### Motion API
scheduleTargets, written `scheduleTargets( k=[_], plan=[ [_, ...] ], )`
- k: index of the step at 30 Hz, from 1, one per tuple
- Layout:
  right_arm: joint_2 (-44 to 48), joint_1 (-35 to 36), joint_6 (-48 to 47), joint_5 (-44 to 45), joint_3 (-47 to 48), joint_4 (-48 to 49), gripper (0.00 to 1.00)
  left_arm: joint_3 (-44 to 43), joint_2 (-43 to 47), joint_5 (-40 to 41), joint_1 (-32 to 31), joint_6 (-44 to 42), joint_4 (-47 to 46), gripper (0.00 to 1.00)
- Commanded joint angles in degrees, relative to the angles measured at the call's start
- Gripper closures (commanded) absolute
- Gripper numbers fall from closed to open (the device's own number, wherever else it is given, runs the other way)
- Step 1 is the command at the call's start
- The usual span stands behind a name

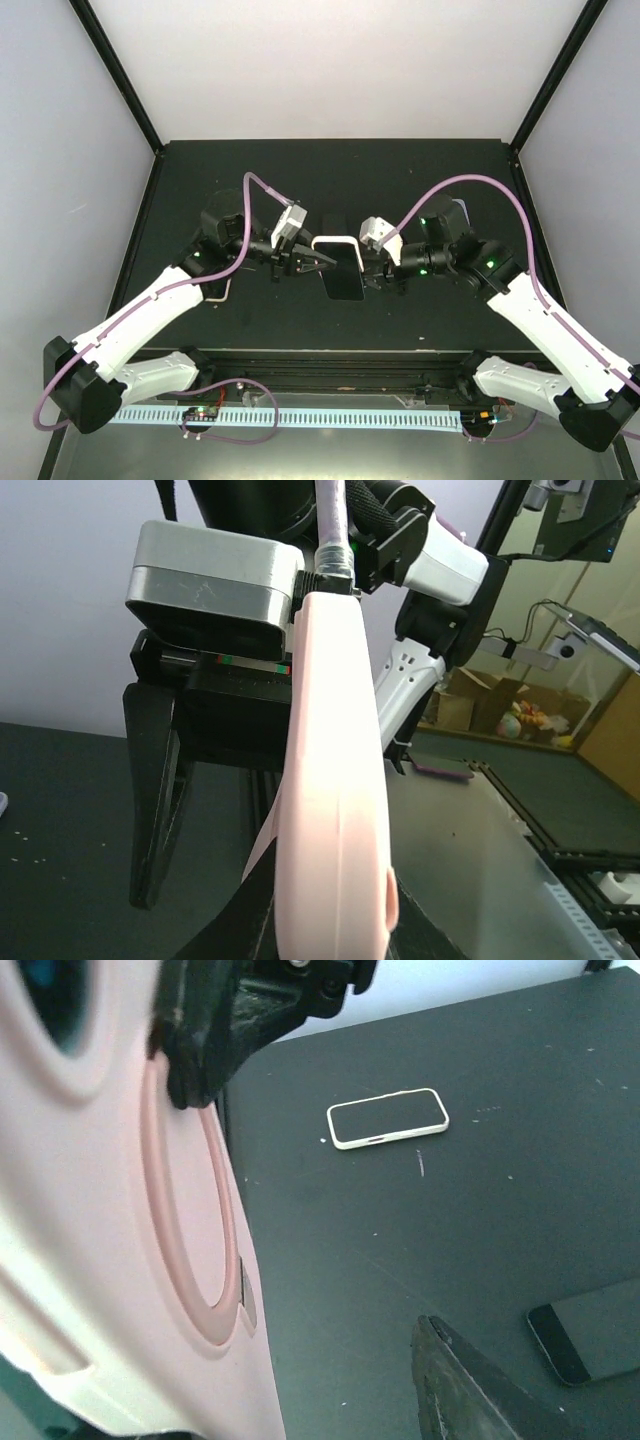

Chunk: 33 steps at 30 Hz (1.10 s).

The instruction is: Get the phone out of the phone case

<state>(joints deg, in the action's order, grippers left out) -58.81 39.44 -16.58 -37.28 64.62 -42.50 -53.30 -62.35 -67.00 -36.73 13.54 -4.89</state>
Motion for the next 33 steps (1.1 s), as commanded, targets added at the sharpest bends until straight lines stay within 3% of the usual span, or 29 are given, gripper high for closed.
scheduleTargets(
  k=[1, 4, 8, 10, 12, 16, 19, 22, 24, 28, 33],
  plan=[
    [-0.7, -1.0, 6.1, 7.3, 5.3, 11.9, 0.52, -0.9, -0.5, -7.7, -1.6, 2.4, 2.9, 0.98],
    [-1.6, -1.0, 7.6, 0.9, 7.2, 11.6, 0.50, -1.0, -0.8, -6.1, -1.6, 2.8, 2.7, 0.98],
    [-2.8, -1.0, 10.8, -2.2, 9.2, 12.2, 0.50, -1.3, -1.4, 2.1, -0.7, 0.7, 6.7, 0.98],
    [-3.2, -1.0, 11.3, -3.6, 9.3, 12.7, 0.58, -1.8, -2.1, 2.3, -0.1, 1.3, 6.6, 0.98],
    [-3.4, -1.0, 11.9, -5.0, 8.1, 13.6, 0.74, -2.3, -2.9, 4.0, 0.4, 2.1, 6.4, 0.98],
    [-1.6, -1.8, 13.3, -7.1, 3.1, 15.7, 0.99, -2.0, -4.0, 14.7, 0.8, 6.7, 3.7, 0.93],
    [-0.2, -3.5, 15.3, -7.1, -0.5, 16.6, 0.99, -2.1, -4.9, 26.6, 0.9, 10.4, 1.6, 0.83],
    [1.0, -6.8, 19.4, -6.7, -5.1, 18.2, 0.99, -1.0, -5.7, 37.9, 1.0, 17.1, -2.6, 0.62],
    [1.4, -10.5, 22.8, -7.3, -8.0, 19.6, 0.99, -2.1, -6.4, 44.2, 1.1, 19.2, -2.6, 0.53],
    [1.9, -18.0, 26.9, -9.5, -15.0, 20.8, 0.99, -6.8, -8.2, 56.2, 1.5, 22.0, 4.8, 0.46],
    [5.1, -25.5, 32.2, -8.2, -25.0, 26.0, 0.99, -7.8, -12.1, 59.0, -0.5, 21.5, 4.9, 0.46]
  ],
)
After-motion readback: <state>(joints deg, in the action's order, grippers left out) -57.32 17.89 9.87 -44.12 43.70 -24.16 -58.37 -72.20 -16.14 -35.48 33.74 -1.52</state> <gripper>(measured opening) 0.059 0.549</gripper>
